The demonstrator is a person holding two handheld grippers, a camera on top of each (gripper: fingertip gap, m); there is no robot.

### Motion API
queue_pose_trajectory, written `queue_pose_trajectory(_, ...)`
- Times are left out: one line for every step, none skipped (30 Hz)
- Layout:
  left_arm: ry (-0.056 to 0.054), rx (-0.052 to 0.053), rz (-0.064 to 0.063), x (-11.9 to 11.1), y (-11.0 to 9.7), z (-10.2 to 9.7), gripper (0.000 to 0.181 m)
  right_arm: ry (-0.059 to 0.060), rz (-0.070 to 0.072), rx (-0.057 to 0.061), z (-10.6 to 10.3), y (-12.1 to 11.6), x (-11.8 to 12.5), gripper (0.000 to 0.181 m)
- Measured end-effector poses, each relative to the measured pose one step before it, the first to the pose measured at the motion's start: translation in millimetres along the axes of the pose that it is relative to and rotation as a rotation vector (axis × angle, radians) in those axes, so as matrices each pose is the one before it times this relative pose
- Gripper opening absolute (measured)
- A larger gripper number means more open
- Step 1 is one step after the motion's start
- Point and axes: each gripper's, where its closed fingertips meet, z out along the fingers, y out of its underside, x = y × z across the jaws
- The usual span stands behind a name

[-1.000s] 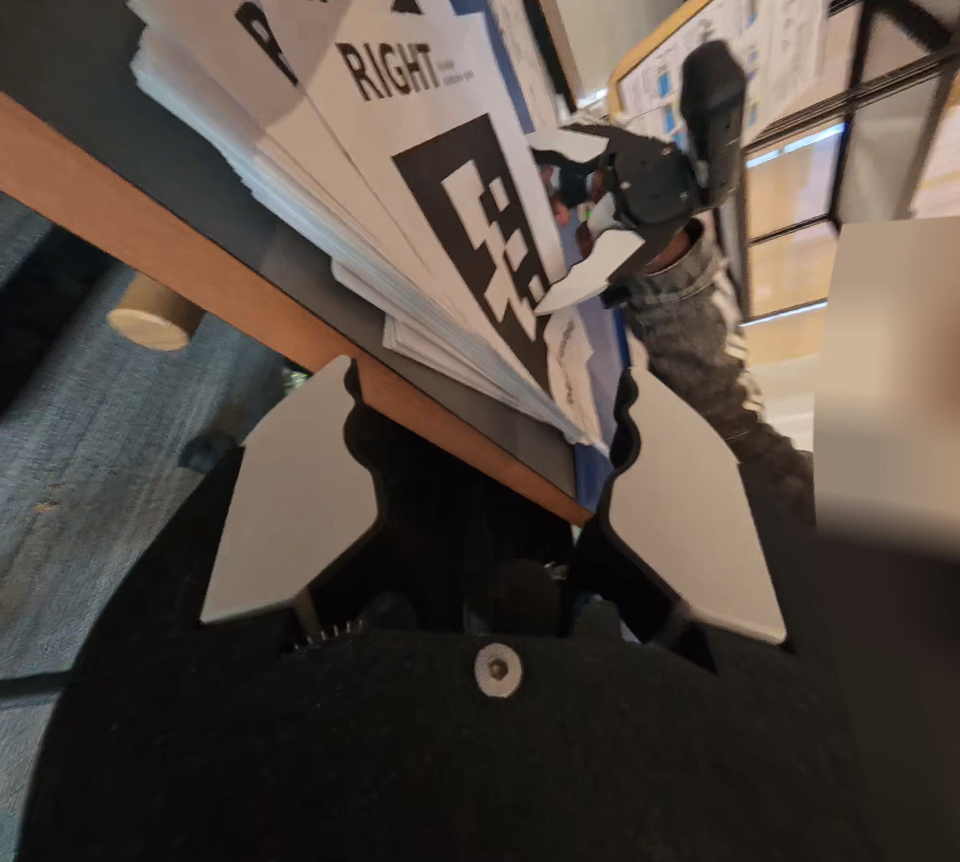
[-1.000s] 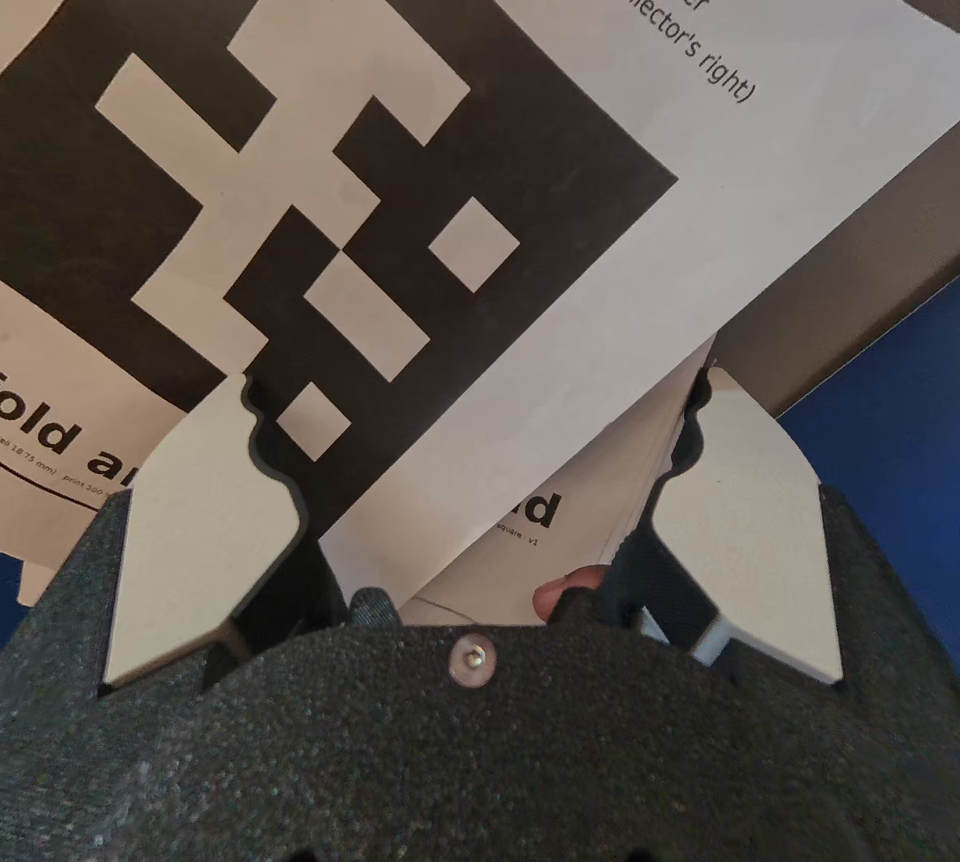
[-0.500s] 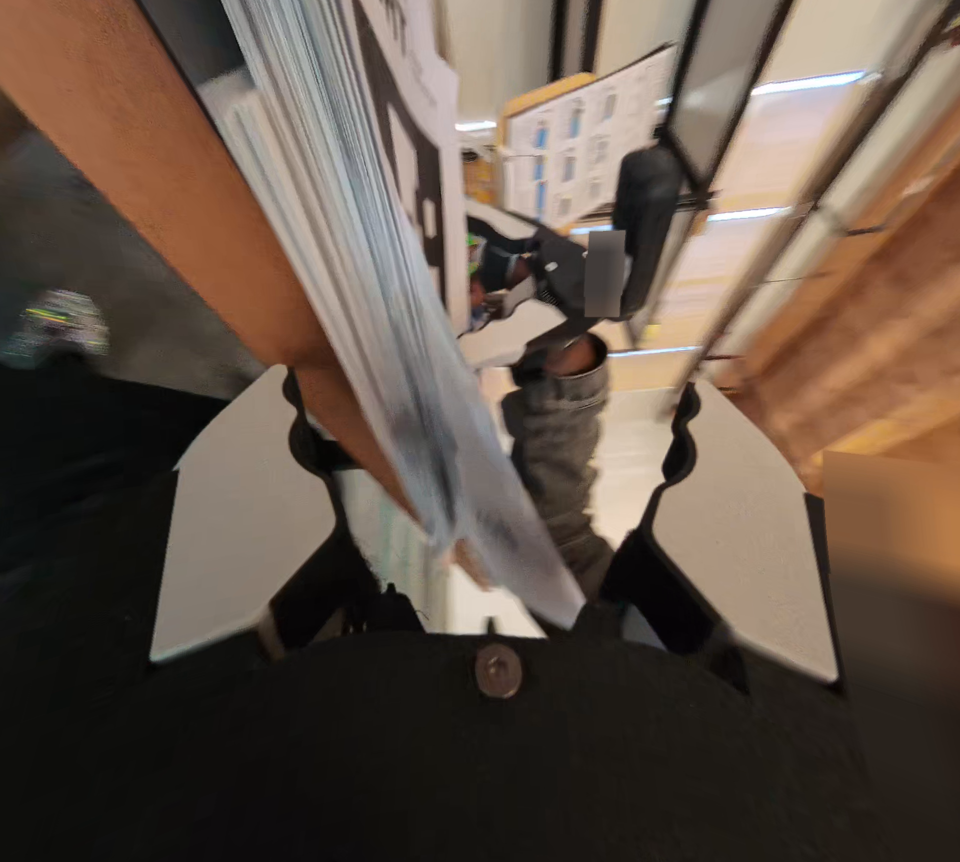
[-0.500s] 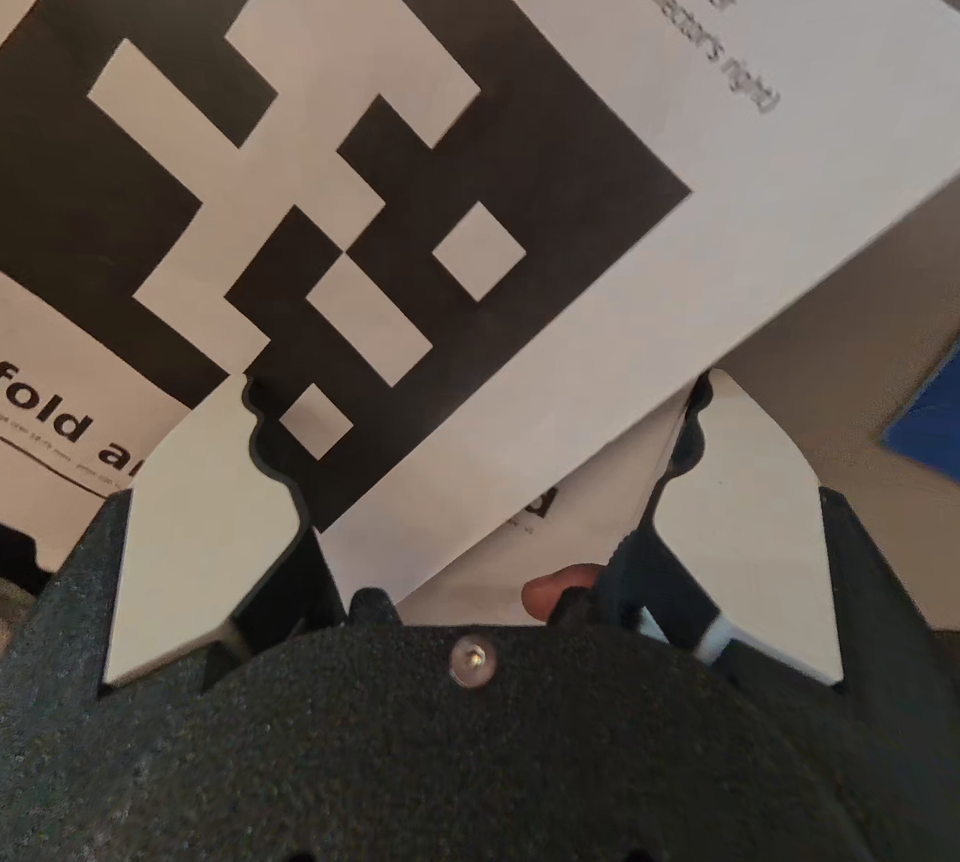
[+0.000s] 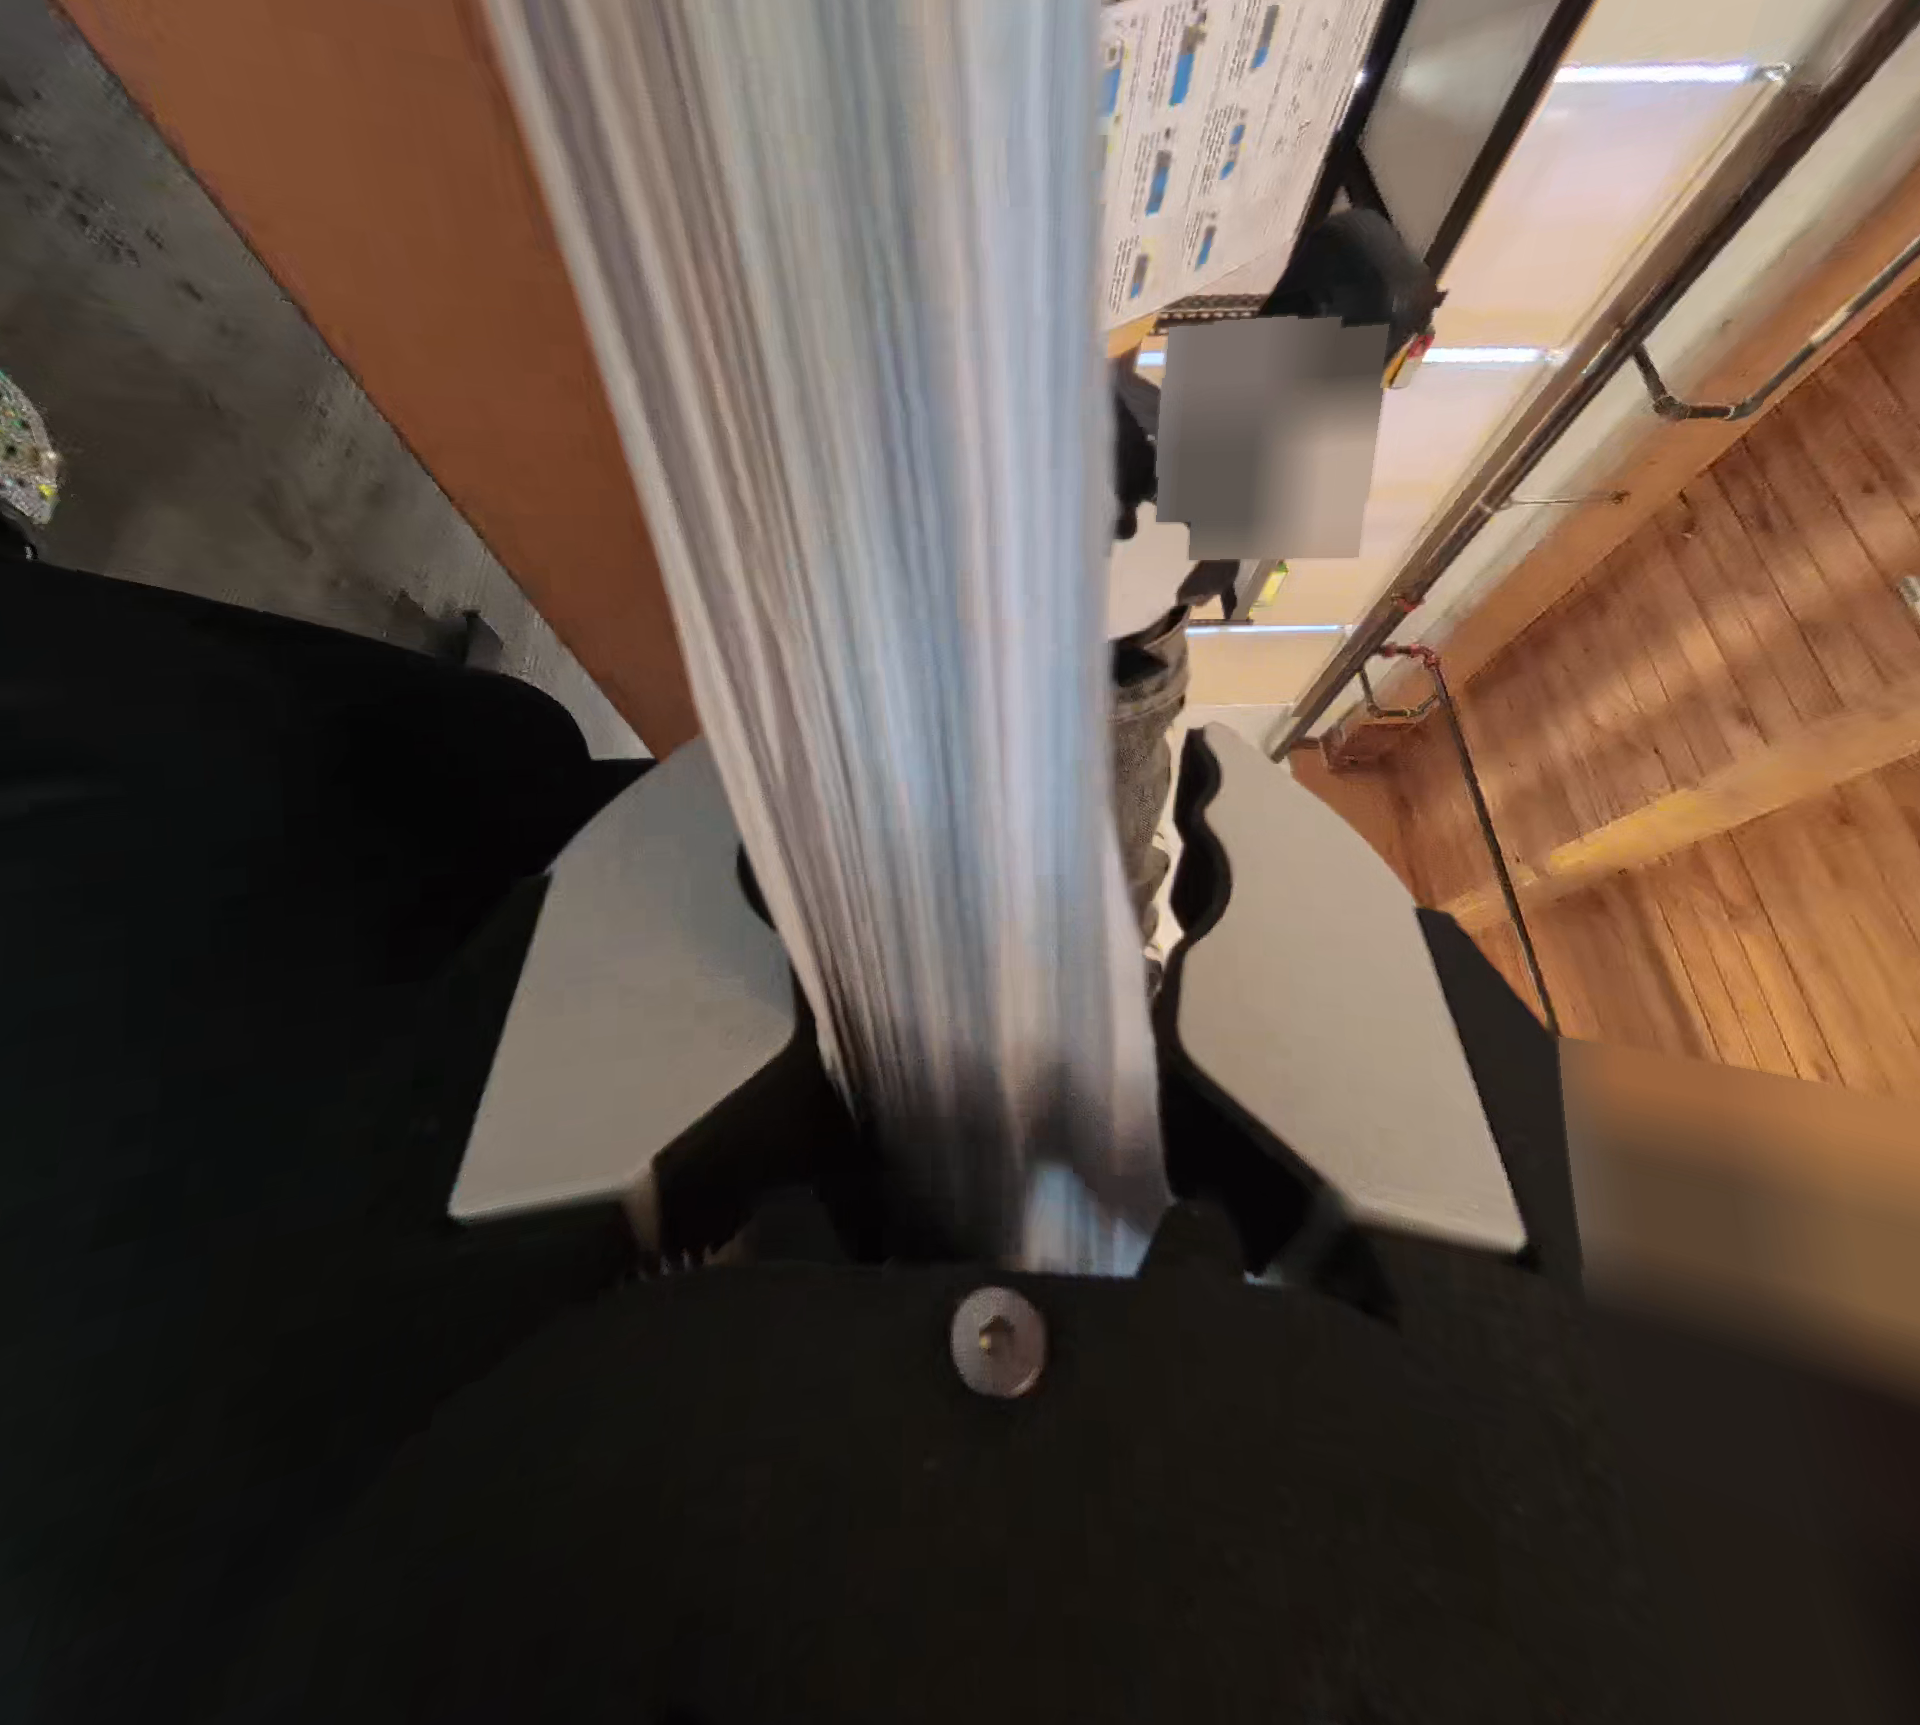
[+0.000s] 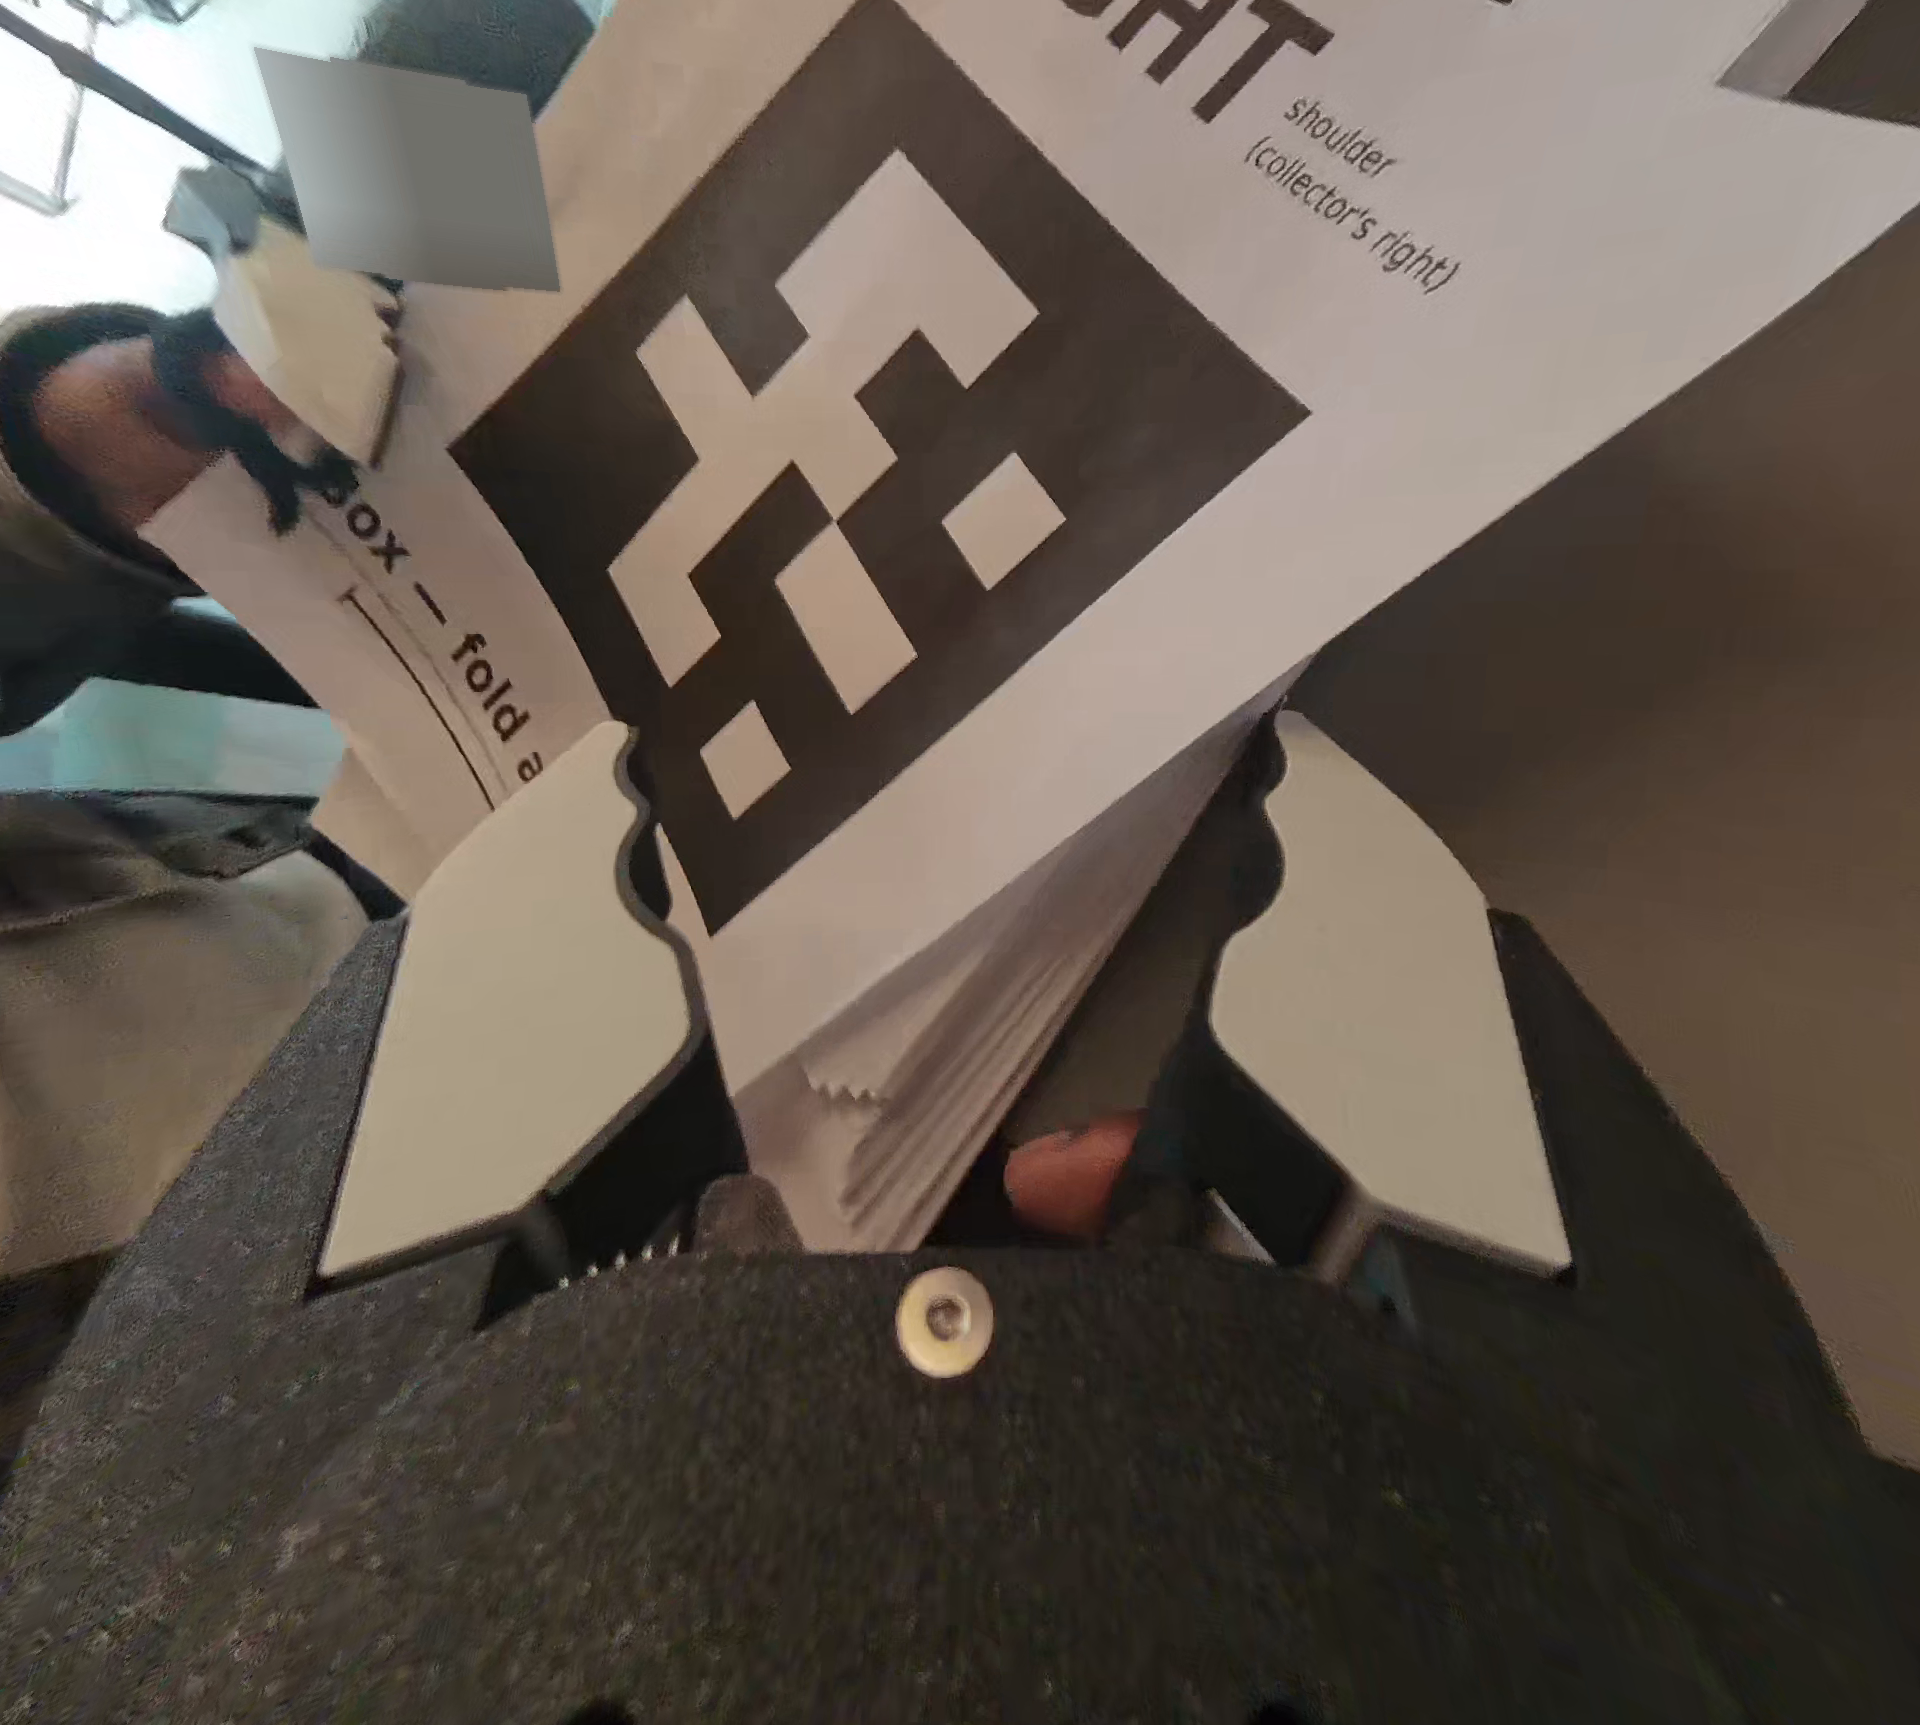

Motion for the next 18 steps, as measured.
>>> queue_pose_trajectory(-0.0125, 0.0130, 0.0149, -0.73, -3.24, -4.59, 0.076, -0.0121, 0.0142, 0.0039, -0.87, -1.59, 1.30, 0.106)
queue_pose_trajectory(-0.0121, 0.0344, 0.0404, -2.24, -9.55, -7.27, 0.077, 0.0000, 0.0257, 0.0227, -0.78, -4.60, 4.55, 0.107)
queue_pose_trajectory(-0.0123, 0.0424, 0.0267, -3.77, -13.11, -8.67, 0.080, 0.0074, 0.0214, 0.0249, 0.04, -5.19, 5.84, 0.104)
queue_pose_trajectory(0.0148, 0.0431, -0.0032, -0.93, -14.72, -8.01, 0.081, -0.0032, 0.0096, 0.0187, 1.57, -4.28, 2.90, 0.100)
queue_pose_trajectory(0.0485, 0.0152, -0.0154, 4.37, -10.74, -4.52, 0.079, -0.0041, 0.0010, 0.0132, 2.76, -2.75, 0.24, 0.095)
queue_pose_trajectory(0.0463, -0.0385, -0.0210, 5.33, -2.52, 1.13, 0.076, 0.0093, -0.0132, 0.0060, 2.93, -0.97, -0.39, 0.091)
queue_pose_trajectory(-0.0010, -0.0737, -0.0050, -1.75, 4.53, 3.22, 0.075, 0.0142, -0.0348, -0.0070, 2.13, 1.27, -1.22, 0.092)
queue_pose_trajectory(-0.0300, -0.0669, 0.0207, -5.77, 6.05, 5.36, 0.069, 0.0064, -0.0304, -0.0104, 1.54, 1.73, -2.90, 0.096)
queue_pose_trajectory(-0.0457, -0.0577, 0.0197, -7.79, 6.63, 5.46, 0.057, 0.0028, -0.0161, -0.0109, 0.86, 2.01, -3.14, 0.099)
queue_pose_trajectory(-0.0294, -0.0331, 0.0221, -5.46, 4.89, 3.55, 0.045, -0.0025, -0.0098, -0.0109, -0.05, 2.32, -3.22, 0.100)
queue_pose_trajectory(-0.0357, -0.0097, 0.0192, -4.77, 3.41, 1.17, 0.035, -0.0071, -0.0091, -0.0083, -0.86, 3.03, -3.15, 0.101)
queue_pose_trajectory(-0.0363, -0.0059, 0.0244, -2.83, 3.79, -0.52, 0.030, -0.0084, -0.0054, -0.0003, -1.47, 3.22, -2.30, 0.099)
queue_pose_trajectory(-0.0438, -0.0194, 0.0367, -1.79, 6.07, -1.18, 0.029, -0.0148, 0.0015, 0.0094, -1.55, 3.06, -2.43, 0.094)
queue_pose_trajectory(-0.0406, -0.0222, 0.0340, -0.22, 6.21, -1.60, 0.029, -0.0138, 0.0071, 0.0173, -1.44, 2.52, -1.93, 0.088)
queue_pose_trajectory(-0.0332, -0.0151, 0.0120, 0.31, 4.28, -2.00, 0.033, -0.0070, 0.0069, 0.0218, -1.04, 1.87, -1.03, 0.082)
queue_pose_trajectory(-0.0427, -0.0009, -0.0044, -1.46, 2.77, -0.13, 0.044, 0.0015, 0.0012, 0.0225, -0.42, 1.01, -0.50, 0.079)
queue_pose_trajectory(-0.0271, 0.0205, 0.0153, 0.08, -1.18, 1.06, 0.057, 0.0103, -0.0058, 0.0166, 0.12, 0.46, 0.04, 0.078)
queue_pose_trajectory(0.0125, 0.0579, 0.0418, 4.69, -5.57, 3.79, 0.071, 0.0150, -0.0107, 0.0057, 0.29, 0.59, -0.04, 0.078)
